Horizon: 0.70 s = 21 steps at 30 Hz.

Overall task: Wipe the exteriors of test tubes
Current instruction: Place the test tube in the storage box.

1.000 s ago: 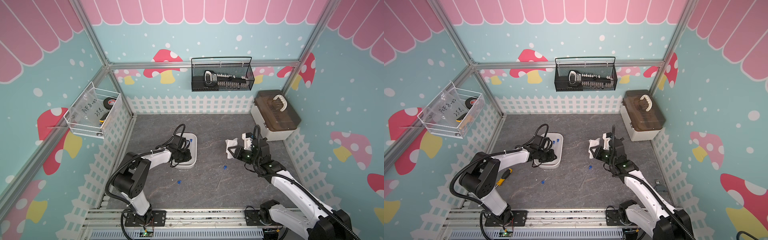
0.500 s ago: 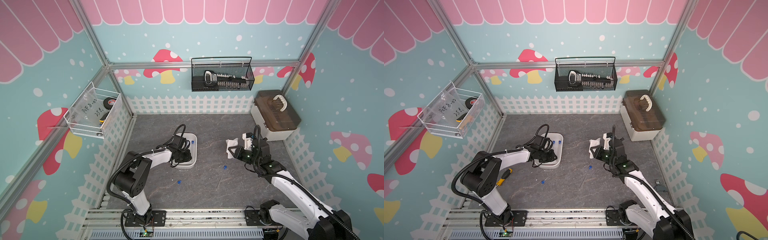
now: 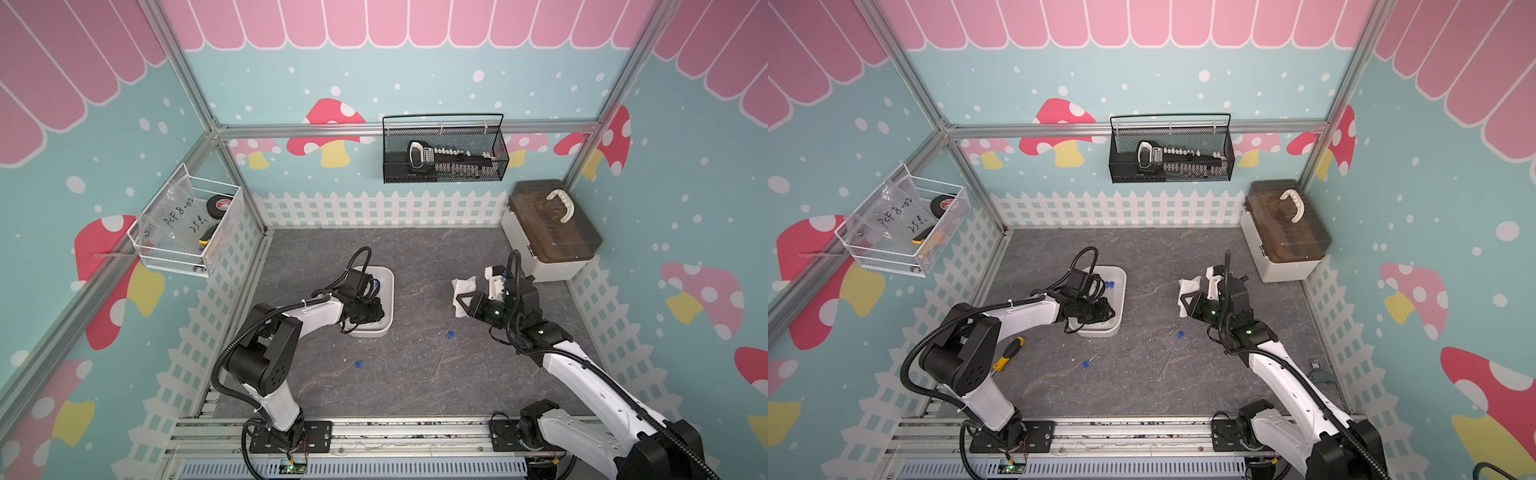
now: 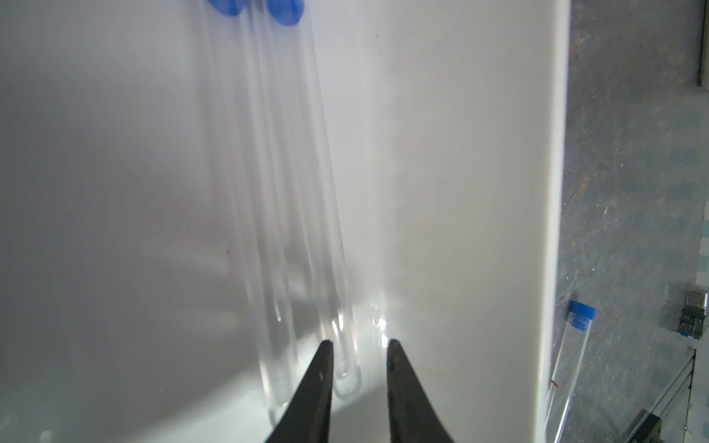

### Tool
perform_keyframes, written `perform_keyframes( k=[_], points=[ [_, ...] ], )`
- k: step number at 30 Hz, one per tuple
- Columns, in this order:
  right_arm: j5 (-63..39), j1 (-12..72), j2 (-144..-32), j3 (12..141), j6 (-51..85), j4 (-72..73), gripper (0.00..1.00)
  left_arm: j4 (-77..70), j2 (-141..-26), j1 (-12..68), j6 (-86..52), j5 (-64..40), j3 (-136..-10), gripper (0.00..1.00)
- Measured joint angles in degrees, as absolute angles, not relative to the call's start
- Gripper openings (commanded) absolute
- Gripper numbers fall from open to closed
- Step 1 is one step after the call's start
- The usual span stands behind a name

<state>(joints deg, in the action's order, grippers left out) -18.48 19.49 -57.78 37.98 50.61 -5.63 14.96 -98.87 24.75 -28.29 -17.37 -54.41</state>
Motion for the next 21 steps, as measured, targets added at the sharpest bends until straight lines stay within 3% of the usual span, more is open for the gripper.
perform_keyframes(
  k=[8,21],
  points=[
    [-18.41,19.49,-57.1,37.98,50.61,-6.72,0.2,17.69,-95.96,24.75,-27.68,-17.1,-55.68,0.27],
    [-18.28,19.49,-55.66,37.85,50.57,-8.99,0.2,23.42,-76.2,24.97,-25.89,-14.13,-58.06,0.34]
  ],
)
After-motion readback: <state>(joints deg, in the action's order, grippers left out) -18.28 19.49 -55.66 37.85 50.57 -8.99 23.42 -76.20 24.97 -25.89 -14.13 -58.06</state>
